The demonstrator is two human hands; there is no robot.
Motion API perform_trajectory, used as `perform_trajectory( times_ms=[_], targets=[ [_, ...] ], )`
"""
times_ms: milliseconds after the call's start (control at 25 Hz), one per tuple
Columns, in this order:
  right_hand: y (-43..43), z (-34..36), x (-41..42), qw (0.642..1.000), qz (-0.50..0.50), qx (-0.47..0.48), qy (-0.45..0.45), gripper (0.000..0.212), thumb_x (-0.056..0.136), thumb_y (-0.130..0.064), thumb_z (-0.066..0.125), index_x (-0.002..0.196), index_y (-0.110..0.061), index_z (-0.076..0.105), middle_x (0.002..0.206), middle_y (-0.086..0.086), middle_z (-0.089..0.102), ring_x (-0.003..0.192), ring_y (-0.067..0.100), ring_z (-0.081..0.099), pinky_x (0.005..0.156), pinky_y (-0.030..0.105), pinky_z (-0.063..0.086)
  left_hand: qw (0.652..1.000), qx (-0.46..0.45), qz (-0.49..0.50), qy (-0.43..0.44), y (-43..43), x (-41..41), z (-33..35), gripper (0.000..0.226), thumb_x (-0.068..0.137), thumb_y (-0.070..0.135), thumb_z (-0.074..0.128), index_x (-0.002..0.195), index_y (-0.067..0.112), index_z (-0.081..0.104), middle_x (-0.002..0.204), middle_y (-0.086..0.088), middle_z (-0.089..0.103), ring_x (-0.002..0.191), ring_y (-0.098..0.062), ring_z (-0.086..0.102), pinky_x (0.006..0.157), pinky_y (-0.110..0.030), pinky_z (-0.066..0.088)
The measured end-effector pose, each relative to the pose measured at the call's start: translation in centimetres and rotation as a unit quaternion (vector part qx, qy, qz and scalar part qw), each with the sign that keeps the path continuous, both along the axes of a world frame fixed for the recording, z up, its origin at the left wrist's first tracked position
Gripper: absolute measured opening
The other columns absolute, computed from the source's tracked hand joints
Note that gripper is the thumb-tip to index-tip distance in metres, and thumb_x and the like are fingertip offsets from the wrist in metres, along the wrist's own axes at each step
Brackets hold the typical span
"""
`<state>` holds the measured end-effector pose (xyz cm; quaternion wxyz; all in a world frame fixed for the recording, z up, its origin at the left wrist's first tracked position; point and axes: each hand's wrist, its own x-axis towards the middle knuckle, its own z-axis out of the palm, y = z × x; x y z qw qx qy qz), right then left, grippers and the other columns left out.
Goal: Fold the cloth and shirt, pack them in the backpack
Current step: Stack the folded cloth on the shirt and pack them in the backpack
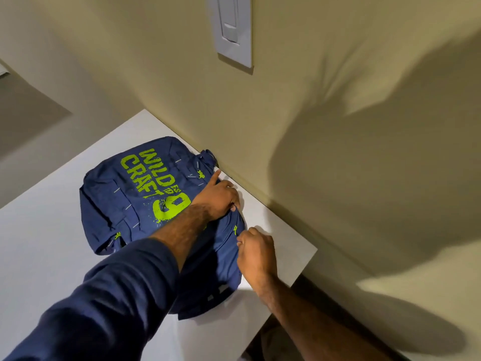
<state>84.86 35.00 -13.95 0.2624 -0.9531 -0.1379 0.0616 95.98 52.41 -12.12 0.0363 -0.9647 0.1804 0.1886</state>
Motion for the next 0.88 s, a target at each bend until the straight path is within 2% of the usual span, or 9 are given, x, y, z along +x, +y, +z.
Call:
perform_trajectory(
  times_ms=[200, 320, 400, 480, 600, 680, 720, 800, 880],
  targets=[
    [4.0, 1.1, -8.8, 0.998, 0.047, 0.018, 0.033, 0.011, 0.070, -0.013, 0.068, 0.069, -0.024, 0.066, 0.072, -0.006, 0.061, 0.070, 0.019, 0.064, 0.072, 0.032, 0.050, 0.999, 0.036, -0.003, -0.028, -0.4, -0.4, -0.8, 0.026, 0.096, 0.024, 0.054, 0.112, 0.033, 0.073, 0.126, 0.008, 0.063, 0.135, -0.019, 0.044, 0.121, -0.055, -0.016],
    [6.5, 4.7, -12.1, 0.994, 0.078, 0.075, 0.026, 0.016, 0.080, -0.010, 0.056, 0.070, -0.015, 0.067, 0.070, 0.000, 0.064, 0.074, 0.018, 0.070, 0.067, 0.026, 0.048, 0.997, 0.049, 0.014, -0.059, -1.3, -1.4, -0.5, 0.028, 0.101, 0.026, 0.050, 0.119, 0.030, 0.071, 0.134, 0.005, 0.060, 0.139, -0.024, 0.041, 0.124, -0.058, -0.008],
    [6.9, 4.9, -11.7, 0.990, 0.112, 0.057, 0.060, 0.020, 0.088, -0.007, 0.054, 0.083, -0.010, 0.073, 0.085, 0.006, 0.070, 0.088, 0.020, 0.070, 0.074, 0.027, 0.048, 0.993, -0.031, 0.080, -0.078, -1.9, -3.1, 0.5, 0.031, 0.103, 0.027, 0.049, 0.126, 0.033, 0.068, 0.146, 0.007, 0.055, 0.146, -0.023, 0.034, 0.124, -0.055, -0.005],
    [6.7, 3.0, -11.5, 0.984, 0.170, 0.015, 0.044, 0.009, 0.085, -0.023, 0.071, 0.092, -0.018, 0.074, 0.093, 0.002, 0.070, 0.090, 0.022, 0.069, 0.075, 0.030, 0.050, 0.964, -0.141, 0.192, -0.120, -1.0, -7.6, 1.5, 0.034, 0.102, 0.028, 0.052, 0.134, 0.033, 0.062, 0.153, 0.007, 0.049, 0.149, -0.023, 0.032, 0.124, -0.051, 0.001],
    [4.3, -0.4, -9.3, 0.976, 0.219, -0.015, -0.011, 0.043, 0.072, -0.035, 0.084, 0.108, -0.018, 0.068, 0.102, 0.002, 0.068, 0.094, 0.026, 0.067, 0.075, 0.037, 0.056, 0.868, -0.220, 0.352, -0.273, 1.1, -18.4, 1.4, 0.029, 0.100, 0.030, 0.056, 0.127, 0.024, 0.064, 0.149, 0.000, 0.052, 0.139, -0.025, 0.043, 0.120, -0.052, 0.024],
    [2.7, -0.2, -7.2, 0.954, 0.267, -0.097, -0.095, 0.073, 0.068, -0.038, 0.088, 0.130, -0.014, 0.059, 0.129, 0.010, 0.064, 0.120, 0.033, 0.061, 0.089, 0.047, 0.056, 0.790, -0.223, 0.471, -0.324, 2.3, -25.4, 0.1, 0.024, 0.096, 0.036, 0.063, 0.112, 0.018, 0.068, 0.134, -0.004, 0.060, 0.122, -0.030, 0.055, 0.105, -0.051, 0.040],
    [2.4, 0.1, -6.2, 0.939, 0.287, -0.140, -0.129, 0.083, 0.068, -0.040, 0.088, 0.139, -0.013, 0.054, 0.143, 0.013, 0.056, 0.133, 0.037, 0.052, 0.099, 0.054, 0.050, 0.771, -0.209, 0.518, -0.306, 2.4, -27.8, -0.7, 0.028, 0.094, 0.043, 0.063, 0.102, 0.017, 0.068, 0.122, -0.003, 0.063, 0.110, -0.031, 0.059, 0.096, -0.048, 0.044],
    [3.2, 1.1, -4.8, 0.905, 0.341, -0.202, -0.155, 0.092, 0.070, -0.043, 0.085, 0.148, -0.013, 0.047, 0.158, 0.017, 0.039, 0.147, 0.039, 0.034, 0.110, 0.063, 0.037, 0.778, -0.153, 0.566, -0.226, 2.1, -29.8, -1.9, 0.042, 0.091, 0.062, 0.060, 0.086, 0.020, 0.066, 0.101, 0.003, 0.062, 0.093, -0.027, 0.060, 0.085, -0.045, 0.045],
    [5.3, 1.8, -4.3, 0.871, 0.397, -0.227, -0.181, 0.096, 0.073, -0.047, 0.082, 0.153, -0.016, 0.039, 0.163, 0.018, 0.027, 0.152, 0.040, 0.021, 0.114, 0.066, 0.027, 0.797, -0.096, 0.579, -0.145, 1.7, -30.1, -2.4, 0.051, 0.088, 0.072, 0.054, 0.084, 0.024, 0.069, 0.103, 0.005, 0.062, 0.101, -0.025, 0.058, 0.094, -0.048, 0.043]
  ],
)
